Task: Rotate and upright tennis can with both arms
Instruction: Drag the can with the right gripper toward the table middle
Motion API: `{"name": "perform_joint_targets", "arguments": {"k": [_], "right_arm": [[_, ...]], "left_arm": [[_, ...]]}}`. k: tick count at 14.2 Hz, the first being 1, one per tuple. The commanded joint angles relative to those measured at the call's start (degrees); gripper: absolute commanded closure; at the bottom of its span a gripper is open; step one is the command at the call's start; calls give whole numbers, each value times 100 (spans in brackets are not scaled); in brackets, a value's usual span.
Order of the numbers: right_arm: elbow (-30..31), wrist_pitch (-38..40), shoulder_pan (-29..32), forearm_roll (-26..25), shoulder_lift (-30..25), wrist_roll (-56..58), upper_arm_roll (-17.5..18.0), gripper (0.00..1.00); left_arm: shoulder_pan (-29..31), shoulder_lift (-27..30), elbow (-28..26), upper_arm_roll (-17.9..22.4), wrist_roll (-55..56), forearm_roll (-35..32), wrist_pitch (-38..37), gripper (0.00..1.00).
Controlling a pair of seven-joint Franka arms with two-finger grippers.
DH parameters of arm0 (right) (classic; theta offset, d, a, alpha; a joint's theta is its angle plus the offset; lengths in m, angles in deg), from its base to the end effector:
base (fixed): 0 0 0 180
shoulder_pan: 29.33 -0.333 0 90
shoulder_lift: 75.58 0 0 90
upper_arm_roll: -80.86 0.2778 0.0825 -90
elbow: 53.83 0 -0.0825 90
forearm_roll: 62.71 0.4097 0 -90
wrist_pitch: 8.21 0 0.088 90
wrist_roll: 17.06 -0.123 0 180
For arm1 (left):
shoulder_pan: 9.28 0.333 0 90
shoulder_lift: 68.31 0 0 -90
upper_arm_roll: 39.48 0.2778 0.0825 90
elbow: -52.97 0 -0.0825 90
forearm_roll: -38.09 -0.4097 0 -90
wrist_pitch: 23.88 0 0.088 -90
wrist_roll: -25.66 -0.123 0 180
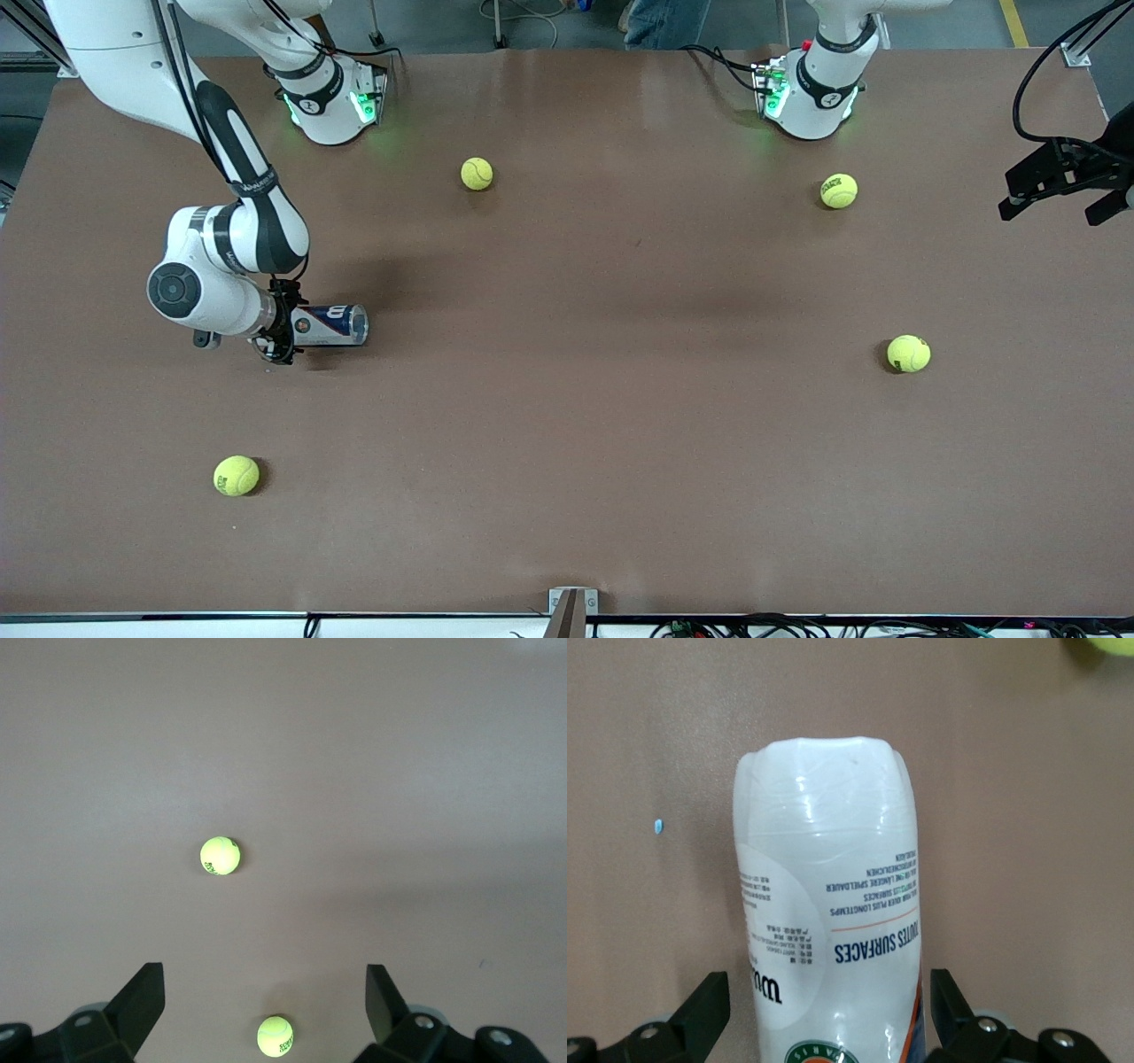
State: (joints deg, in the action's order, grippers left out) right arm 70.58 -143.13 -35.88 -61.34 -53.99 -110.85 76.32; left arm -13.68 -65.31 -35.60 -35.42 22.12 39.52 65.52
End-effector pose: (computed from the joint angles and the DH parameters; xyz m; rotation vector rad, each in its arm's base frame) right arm 0.5391 0.0166 0.1305 2.0603 -2.1592 -0.1767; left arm 0.5660 -0.0055 0.6118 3.1112 -0.1070 0.1051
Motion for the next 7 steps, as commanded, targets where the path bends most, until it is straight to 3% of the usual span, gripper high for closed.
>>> {"name": "perform_joint_targets", "arguments": {"k": [1, 5, 7], "right_arm": [[154, -140, -30, 118, 2, 62, -20, 1], [154, -201, -83, 118, 107, 62, -11, 6], [145, -201, -83, 118, 160, 62, -11, 21]], "left_arm": [[9, 16, 41, -10, 3, -2, 8, 0], [9, 16, 41, -10, 11, -2, 8, 0], [9, 16, 41, -10, 3, -2, 8, 0]]}}
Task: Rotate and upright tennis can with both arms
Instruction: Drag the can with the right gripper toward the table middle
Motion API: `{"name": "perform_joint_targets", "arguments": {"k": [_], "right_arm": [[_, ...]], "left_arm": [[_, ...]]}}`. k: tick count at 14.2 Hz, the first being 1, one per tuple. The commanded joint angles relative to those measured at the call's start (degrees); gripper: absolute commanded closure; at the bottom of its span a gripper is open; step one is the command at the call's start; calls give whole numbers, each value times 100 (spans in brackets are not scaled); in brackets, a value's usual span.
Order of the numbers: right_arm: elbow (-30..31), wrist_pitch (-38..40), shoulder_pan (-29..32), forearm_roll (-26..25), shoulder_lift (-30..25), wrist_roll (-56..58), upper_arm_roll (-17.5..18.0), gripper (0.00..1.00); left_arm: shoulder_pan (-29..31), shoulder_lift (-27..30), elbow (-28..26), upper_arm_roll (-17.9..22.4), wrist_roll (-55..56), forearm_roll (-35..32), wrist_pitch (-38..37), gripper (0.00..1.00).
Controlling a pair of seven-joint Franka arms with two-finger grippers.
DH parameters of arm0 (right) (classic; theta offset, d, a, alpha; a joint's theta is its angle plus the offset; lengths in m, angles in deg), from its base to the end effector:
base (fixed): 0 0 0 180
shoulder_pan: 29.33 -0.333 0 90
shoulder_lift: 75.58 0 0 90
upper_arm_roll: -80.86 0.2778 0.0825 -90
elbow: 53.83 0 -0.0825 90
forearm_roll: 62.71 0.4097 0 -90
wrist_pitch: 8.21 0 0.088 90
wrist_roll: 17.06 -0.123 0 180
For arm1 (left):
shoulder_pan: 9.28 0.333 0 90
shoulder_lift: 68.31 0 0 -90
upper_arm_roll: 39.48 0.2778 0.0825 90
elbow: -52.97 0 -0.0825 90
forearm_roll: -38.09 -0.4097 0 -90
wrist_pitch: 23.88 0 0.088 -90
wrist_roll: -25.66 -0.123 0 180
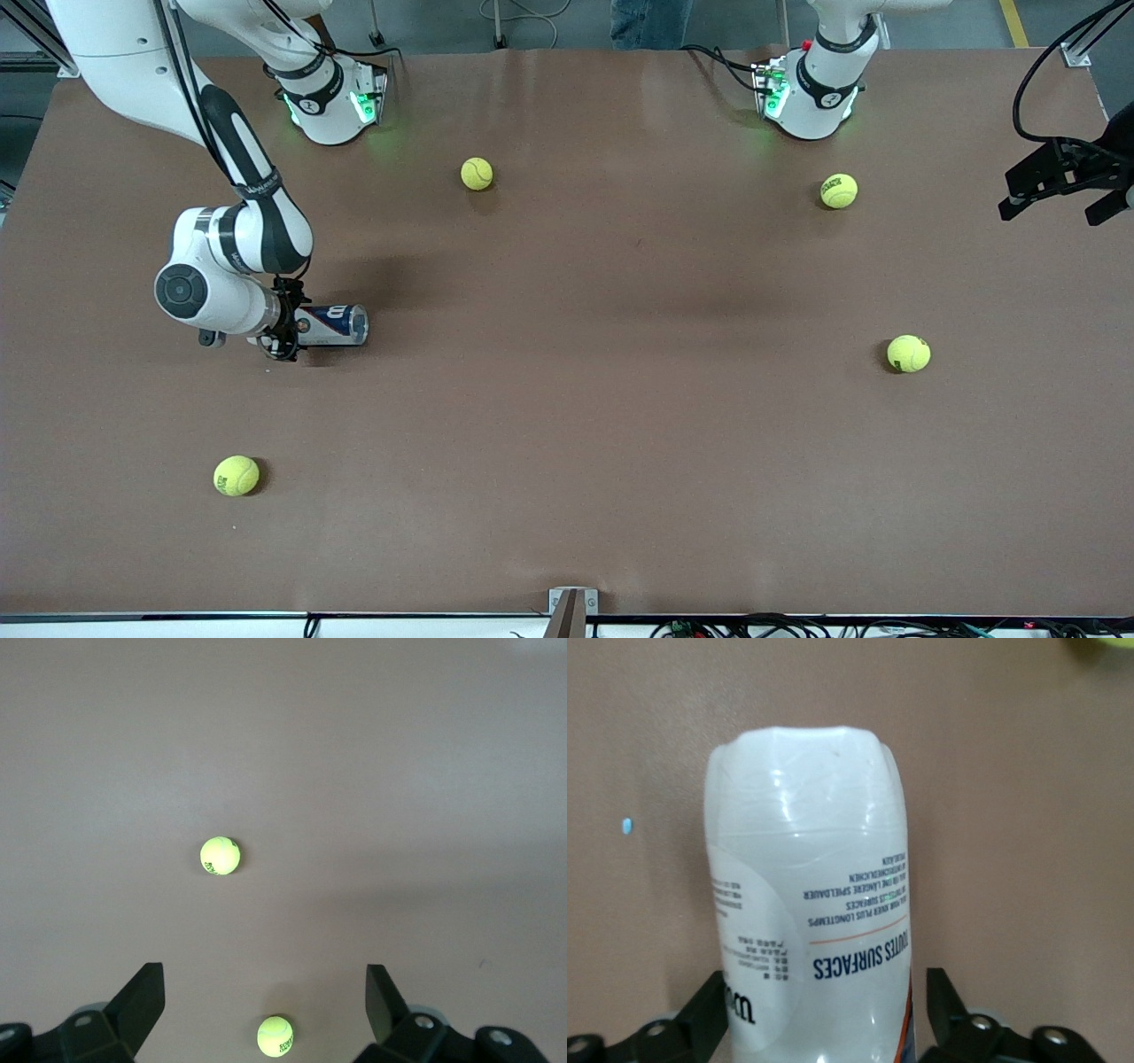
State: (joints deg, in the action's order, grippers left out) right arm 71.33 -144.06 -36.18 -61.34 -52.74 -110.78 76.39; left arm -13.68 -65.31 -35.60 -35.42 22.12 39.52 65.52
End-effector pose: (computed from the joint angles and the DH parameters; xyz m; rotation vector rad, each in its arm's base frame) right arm 0.5310 0.0193 0.1152 2.0571 -2.1398 -0.1920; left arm 0.5660 -0.0055 0.6118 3.1112 -0.1070 0.1051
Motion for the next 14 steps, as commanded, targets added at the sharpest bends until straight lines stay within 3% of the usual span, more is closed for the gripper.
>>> {"name": "perform_joint_targets", "arguments": {"k": [1, 3, 8, 12, 14], "right_arm": [[70, -100, -62, 118, 44, 55, -18, 33], [44, -100, -167, 118, 79, 55, -18, 38], [-263, 224, -264, 170, 53, -15, 69, 38], [-580, 419, -596, 828, 53, -146, 246, 38], [-712, 419, -965, 882, 53, -295, 246, 38]], "left_arm": [[9, 16, 41, -10, 11, -2, 8, 0], [0, 16, 41, -10, 11, -2, 8, 0], [0, 16, 32, -10, 11, -2, 8, 0], [0, 16, 32, -10, 11, -2, 8, 0], [0, 16, 32, -10, 11, -2, 8, 0]]}}
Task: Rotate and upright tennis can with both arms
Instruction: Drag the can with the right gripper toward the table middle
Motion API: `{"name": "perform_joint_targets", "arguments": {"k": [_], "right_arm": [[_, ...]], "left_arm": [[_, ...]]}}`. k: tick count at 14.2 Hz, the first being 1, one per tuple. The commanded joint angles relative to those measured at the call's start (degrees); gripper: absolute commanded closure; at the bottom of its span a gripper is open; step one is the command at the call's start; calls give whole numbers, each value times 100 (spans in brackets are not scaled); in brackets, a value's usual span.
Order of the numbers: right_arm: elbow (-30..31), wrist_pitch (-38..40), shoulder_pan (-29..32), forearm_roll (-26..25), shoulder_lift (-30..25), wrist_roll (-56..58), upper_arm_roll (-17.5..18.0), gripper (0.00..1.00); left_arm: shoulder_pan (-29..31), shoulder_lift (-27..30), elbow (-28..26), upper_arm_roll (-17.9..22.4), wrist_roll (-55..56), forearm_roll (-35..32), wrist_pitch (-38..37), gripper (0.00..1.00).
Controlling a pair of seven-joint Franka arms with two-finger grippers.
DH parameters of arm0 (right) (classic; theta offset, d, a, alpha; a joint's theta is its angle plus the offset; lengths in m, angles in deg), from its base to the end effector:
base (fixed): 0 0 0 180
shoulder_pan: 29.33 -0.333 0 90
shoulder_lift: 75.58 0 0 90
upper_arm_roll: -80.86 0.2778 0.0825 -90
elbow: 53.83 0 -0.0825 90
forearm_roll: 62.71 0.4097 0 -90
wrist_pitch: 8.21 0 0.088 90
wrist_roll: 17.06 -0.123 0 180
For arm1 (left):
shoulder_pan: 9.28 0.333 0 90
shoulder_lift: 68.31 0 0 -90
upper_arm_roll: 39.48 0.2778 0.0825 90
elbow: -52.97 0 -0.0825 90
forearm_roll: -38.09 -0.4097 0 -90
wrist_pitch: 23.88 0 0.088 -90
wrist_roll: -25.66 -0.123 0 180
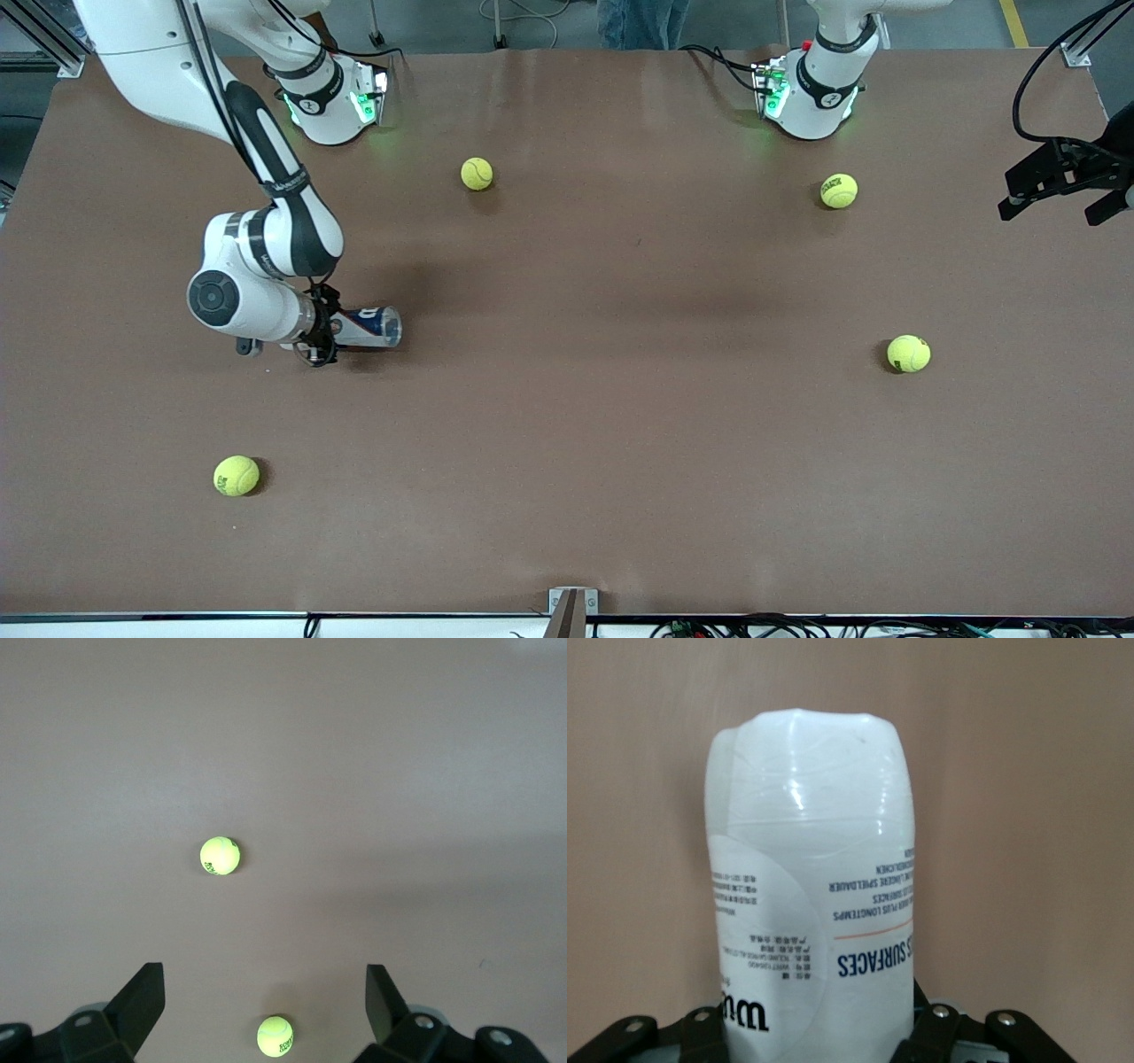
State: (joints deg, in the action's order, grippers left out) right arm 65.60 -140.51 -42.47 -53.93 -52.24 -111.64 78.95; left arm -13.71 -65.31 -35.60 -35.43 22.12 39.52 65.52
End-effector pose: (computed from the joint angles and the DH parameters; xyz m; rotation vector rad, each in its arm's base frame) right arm 0.5523 0.1136 0.1424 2.1531 -2.1445 -0.2765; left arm 0.5660 -0.0059 0.6118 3.1112 -0.1081 0.1051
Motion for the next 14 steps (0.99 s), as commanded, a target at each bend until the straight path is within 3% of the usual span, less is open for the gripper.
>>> {"name": "perform_joint_targets", "arguments": {"k": [1, 9, 14], "right_arm": [[-218, 46, -547, 142, 3, -350, -11, 38], [-1588, 90, -2182, 98, 424, -712, -29, 38], [-2931, 326, -2895, -191, 1310, -1587, -73, 38]], "left_arm": [[3, 16, 33, -9, 11, -2, 8, 0], [3, 16, 33, -9, 11, -2, 8, 0], [12, 16, 33, -9, 3, -2, 8, 0]]}}
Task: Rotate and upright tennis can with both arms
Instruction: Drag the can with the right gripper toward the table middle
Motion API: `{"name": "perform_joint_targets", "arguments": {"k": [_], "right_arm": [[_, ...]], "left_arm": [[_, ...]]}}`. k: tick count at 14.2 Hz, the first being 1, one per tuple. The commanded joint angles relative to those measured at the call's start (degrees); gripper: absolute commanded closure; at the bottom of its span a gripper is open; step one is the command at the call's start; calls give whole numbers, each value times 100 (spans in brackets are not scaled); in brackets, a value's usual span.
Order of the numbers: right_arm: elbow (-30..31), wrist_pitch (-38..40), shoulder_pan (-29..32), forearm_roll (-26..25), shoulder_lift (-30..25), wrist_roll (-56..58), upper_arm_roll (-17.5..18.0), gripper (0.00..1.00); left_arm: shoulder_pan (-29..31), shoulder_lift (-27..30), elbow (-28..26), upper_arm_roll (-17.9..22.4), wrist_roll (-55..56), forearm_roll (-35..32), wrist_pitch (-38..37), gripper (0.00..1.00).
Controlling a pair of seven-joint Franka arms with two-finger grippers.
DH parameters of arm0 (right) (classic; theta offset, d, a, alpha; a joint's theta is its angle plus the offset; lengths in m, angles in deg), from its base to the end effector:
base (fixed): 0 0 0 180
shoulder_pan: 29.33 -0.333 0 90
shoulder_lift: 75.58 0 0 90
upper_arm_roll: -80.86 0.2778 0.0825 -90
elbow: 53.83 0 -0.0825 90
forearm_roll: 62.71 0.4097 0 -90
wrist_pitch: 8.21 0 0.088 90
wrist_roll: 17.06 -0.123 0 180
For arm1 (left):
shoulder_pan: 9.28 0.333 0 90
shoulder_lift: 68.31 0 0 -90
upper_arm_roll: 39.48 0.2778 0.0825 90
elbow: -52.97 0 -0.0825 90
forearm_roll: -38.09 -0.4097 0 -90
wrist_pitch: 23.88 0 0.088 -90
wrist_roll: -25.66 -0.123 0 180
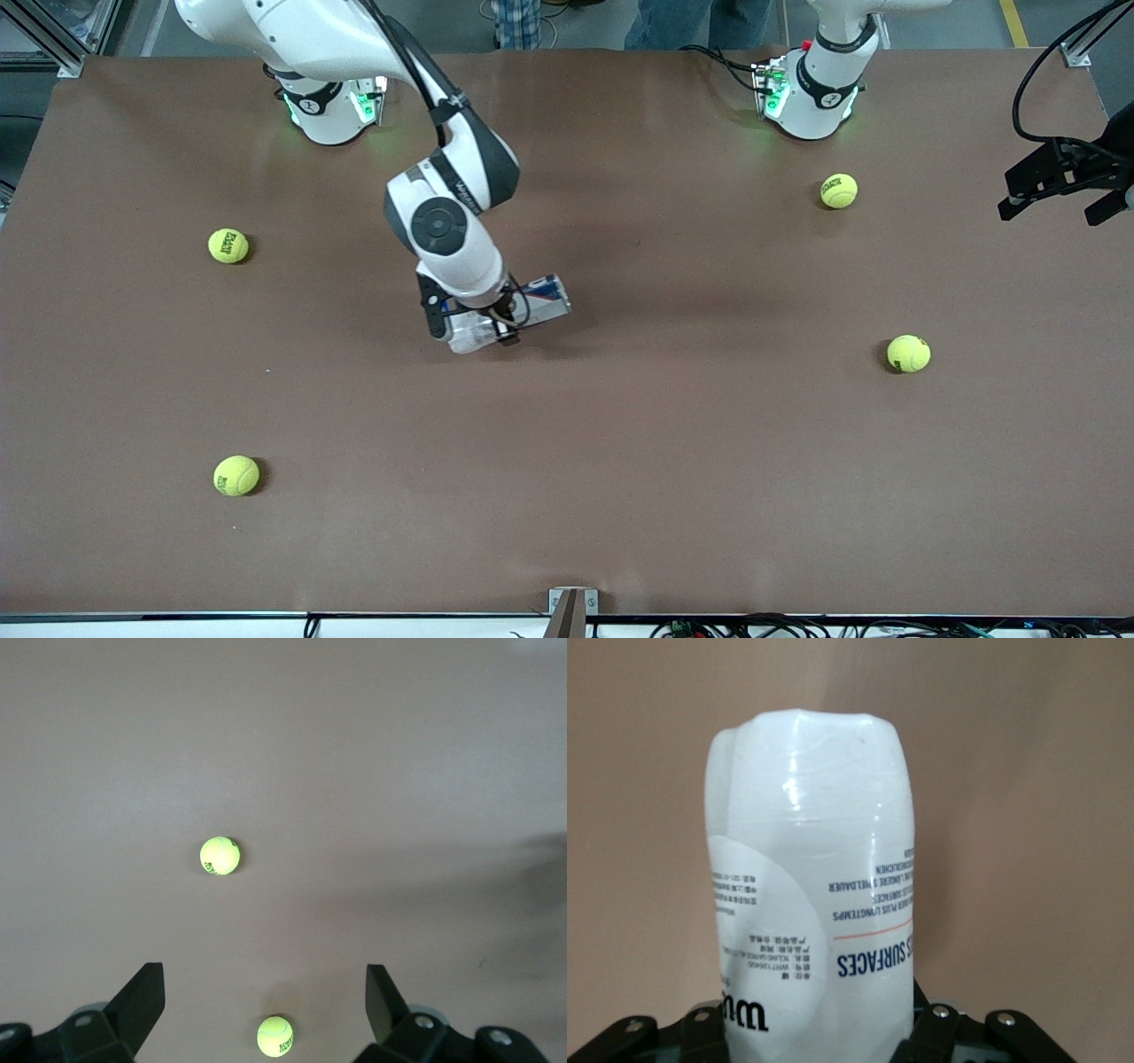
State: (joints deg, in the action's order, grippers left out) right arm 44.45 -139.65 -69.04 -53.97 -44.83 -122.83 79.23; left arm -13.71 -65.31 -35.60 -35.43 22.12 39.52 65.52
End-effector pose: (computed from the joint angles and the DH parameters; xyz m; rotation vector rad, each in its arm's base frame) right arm 0.5287 0.4221 0.2168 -2.4637 1.8262 0.1285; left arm 0.5660 -0.0059 0.6118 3.1112 -0.1081 0.1051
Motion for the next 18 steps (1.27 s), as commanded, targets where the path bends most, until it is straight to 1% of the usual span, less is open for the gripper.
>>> {"name": "perform_joint_targets", "arguments": {"k": [1, 2, 3, 5, 7, 10, 11, 13, 16, 18], "right_arm": [[-1167, 381, -326, -458, 798, -794, -92, 38], [-1458, 504, -362, -669, 1009, -1101, -83, 38], [-1705, 619, -397, -741, 1186, -1340, -83, 38], [-2039, 655, -537, -759, 1432, -1534, -100, 38], [-2557, 733, -582, -768, 1783, -1911, -109, 38], [-3664, 1041, -687, -768, 2547, -2386, -136, 38], [-3798, 1024, -696, -768, 2671, -2431, -179, 38], [-3878, 963, -810, -759, 2760, -2441, -311, 38], [-4088, 928, -811, -768, 2953, -2686, -338, 38], [-4089, 779, -811, -759, 3024, -2695, -338, 38]], "left_arm": [[12, 16, 33, -9, 2, -2, 8, 0], [12, 16, 33, -9, 2, -2, 8, 0], [12, 16, 33, -9, 2, -2, 8, 0], [12, 16, 33, -9, 11, -2, 8, 0], [12, 16, 33, -9, 2, -2, 8, 0], [12, 16, 33, -9, 2, -2, 8, 0], [12, 16, 33, -9, 2, -2, 8, 0], [12, 16, 33, -9, 2, -2, 8, 0], [21, 16, 33, -9, 2, -2, 8, 0], [21, 16, 33, -9, 2, -2, 8, 0]]}}
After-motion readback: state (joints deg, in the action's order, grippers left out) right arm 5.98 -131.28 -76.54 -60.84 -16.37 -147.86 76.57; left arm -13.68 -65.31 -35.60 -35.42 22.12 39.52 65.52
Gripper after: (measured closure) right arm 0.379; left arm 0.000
